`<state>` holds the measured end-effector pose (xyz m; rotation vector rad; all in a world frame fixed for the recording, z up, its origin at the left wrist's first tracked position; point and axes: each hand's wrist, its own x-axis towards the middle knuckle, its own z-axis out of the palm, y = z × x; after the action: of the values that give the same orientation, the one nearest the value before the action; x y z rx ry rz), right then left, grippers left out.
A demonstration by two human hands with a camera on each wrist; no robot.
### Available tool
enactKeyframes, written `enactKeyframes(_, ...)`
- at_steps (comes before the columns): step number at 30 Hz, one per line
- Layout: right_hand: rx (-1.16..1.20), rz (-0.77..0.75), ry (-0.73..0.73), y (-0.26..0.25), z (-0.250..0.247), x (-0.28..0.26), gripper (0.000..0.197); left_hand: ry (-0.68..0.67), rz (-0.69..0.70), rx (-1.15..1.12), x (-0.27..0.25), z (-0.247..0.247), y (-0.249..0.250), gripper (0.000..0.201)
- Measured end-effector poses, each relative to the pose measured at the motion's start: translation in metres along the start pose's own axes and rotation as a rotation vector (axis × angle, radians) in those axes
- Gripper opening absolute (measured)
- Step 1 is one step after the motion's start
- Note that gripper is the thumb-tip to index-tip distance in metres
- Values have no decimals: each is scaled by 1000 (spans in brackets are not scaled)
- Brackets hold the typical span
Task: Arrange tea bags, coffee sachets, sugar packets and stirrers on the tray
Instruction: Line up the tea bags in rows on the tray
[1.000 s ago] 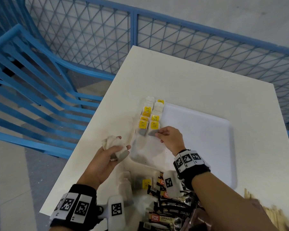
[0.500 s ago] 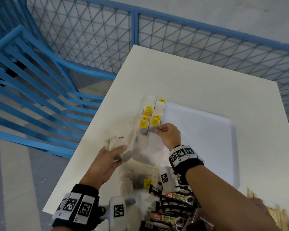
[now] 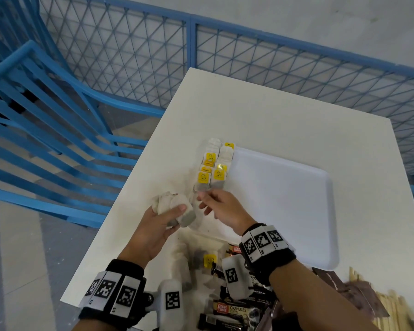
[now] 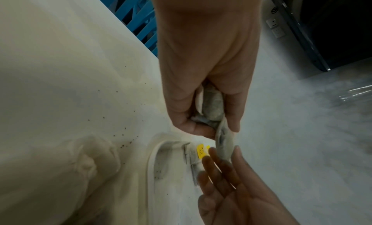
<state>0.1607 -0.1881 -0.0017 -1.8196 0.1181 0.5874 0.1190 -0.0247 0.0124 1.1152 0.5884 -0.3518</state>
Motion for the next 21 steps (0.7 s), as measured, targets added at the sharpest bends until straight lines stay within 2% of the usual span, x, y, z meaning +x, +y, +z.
enactKeyframes(4, 155, 39, -196, 0, 8, -15, 17, -9, 38, 61, -4, 2, 0, 15)
enactKeyframes(8, 191, 32, -230, 5, 8, -19, 13, 12, 66, 71, -5, 5, -2, 10)
enactKeyframes(15, 290, 42, -73, 17, 0, -18, 22, 47, 20, -123, -1, 0, -7, 6)
enactKeyframes(21, 300, 95, 129, 25, -12, -6, 19, 5, 12, -139, 0, -3, -6, 18)
